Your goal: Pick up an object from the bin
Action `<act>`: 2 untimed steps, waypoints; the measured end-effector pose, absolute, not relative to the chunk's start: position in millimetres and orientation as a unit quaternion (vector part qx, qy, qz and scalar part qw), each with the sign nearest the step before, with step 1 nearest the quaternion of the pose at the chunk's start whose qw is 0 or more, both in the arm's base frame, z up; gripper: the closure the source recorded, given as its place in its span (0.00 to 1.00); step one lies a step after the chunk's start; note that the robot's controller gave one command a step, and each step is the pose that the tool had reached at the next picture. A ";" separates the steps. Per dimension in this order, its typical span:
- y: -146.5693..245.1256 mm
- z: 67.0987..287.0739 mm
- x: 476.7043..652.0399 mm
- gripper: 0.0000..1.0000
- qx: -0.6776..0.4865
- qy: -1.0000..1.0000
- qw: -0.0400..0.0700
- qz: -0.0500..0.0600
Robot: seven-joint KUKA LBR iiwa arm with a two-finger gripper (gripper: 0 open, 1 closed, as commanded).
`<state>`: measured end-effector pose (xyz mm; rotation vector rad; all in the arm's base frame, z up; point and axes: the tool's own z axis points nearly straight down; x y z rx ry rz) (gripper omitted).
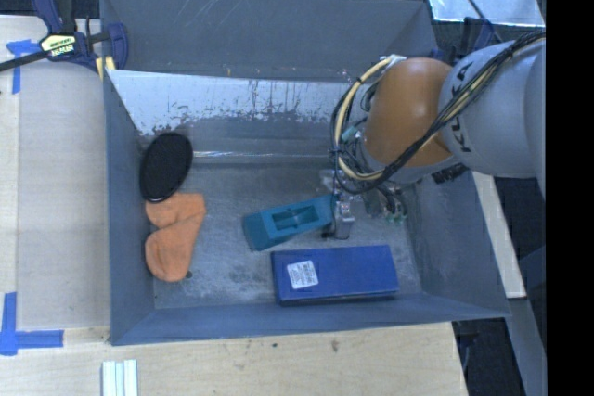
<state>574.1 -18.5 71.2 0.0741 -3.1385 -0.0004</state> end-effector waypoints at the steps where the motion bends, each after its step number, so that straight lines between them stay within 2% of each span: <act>1: -18.5 71.2 574.2 1.00 0.024 -1.000 0.001 0.000; 2: -0.2 216.6 565.9 1.00 0.005 -1.000 0.000 0.001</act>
Offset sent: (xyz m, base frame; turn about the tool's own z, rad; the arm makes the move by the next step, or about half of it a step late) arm -0.0082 0.0192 0.1470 0.0385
